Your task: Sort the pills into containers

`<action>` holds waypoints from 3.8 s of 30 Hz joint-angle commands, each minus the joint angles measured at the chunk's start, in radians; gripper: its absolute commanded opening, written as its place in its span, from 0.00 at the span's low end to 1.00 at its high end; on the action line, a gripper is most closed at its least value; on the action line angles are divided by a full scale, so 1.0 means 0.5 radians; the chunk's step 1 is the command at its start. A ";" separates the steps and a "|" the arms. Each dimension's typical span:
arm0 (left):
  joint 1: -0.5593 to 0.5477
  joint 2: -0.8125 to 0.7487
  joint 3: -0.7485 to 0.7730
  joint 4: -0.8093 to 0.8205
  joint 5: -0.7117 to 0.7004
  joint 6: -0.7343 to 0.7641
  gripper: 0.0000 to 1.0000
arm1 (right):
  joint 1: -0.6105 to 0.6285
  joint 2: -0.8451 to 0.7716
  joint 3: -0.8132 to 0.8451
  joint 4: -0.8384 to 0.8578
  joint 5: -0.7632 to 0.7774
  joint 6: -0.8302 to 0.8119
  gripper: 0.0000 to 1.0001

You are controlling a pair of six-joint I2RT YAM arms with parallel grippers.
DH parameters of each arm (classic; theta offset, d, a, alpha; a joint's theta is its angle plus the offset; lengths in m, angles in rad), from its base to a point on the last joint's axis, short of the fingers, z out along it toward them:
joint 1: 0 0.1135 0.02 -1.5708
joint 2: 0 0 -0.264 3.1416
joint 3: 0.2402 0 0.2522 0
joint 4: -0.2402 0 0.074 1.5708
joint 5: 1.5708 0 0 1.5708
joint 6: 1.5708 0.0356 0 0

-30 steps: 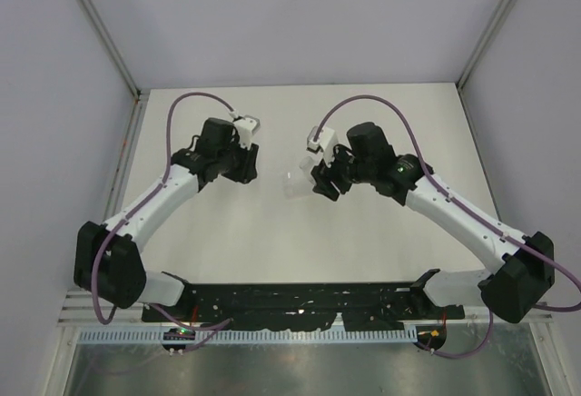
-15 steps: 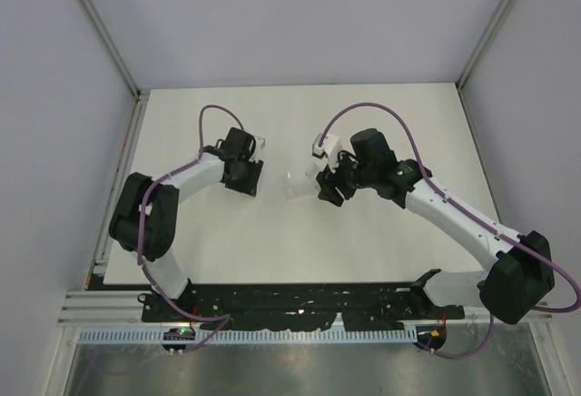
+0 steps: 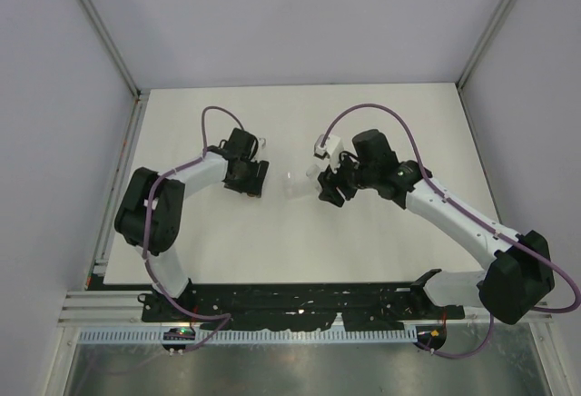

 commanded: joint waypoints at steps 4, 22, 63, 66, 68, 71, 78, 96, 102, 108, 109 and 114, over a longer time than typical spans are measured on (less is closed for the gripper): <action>0.004 -0.044 0.031 0.059 0.028 0.003 0.72 | -0.024 -0.028 -0.024 0.104 -0.050 -0.017 0.05; -0.060 -0.894 0.199 0.213 1.322 -0.116 1.00 | 0.006 0.043 0.215 0.030 -0.353 -0.054 0.06; -0.168 -0.713 0.049 1.151 1.997 -1.126 0.00 | 0.120 -0.199 0.326 0.174 -0.120 0.035 0.73; -0.155 -0.741 -0.015 1.295 2.022 -1.230 0.00 | 0.123 -0.218 0.313 0.199 -0.123 0.038 0.79; -0.149 -0.756 -0.058 1.408 2.034 -1.303 0.00 | 0.123 -0.221 0.310 0.199 -0.133 0.041 0.81; -0.137 -0.771 -0.104 1.541 2.053 -1.405 0.00 | 0.123 -0.221 0.295 0.208 -0.142 0.044 0.83; -0.100 -0.784 -0.206 1.801 2.046 -1.589 0.00 | 0.123 -0.242 0.234 0.230 -0.176 0.054 0.85; -0.085 -0.808 -0.279 1.869 2.028 -1.635 0.00 | 0.120 -0.270 0.187 0.279 -0.176 0.081 0.77; -0.078 -0.802 -0.292 1.872 2.022 -1.638 0.00 | 0.120 -0.288 0.175 0.288 -0.172 0.081 0.79; -0.069 -0.799 -0.298 1.872 2.022 -1.641 0.00 | 0.120 -0.294 0.166 0.285 -0.176 0.081 0.77; -0.069 -0.799 -0.295 1.875 2.019 -1.638 0.00 | 0.120 -0.298 0.163 0.285 -0.179 0.081 0.75; -0.066 -0.802 -0.298 1.885 2.016 -1.654 0.00 | 0.120 -0.279 0.166 0.285 -0.182 0.084 0.56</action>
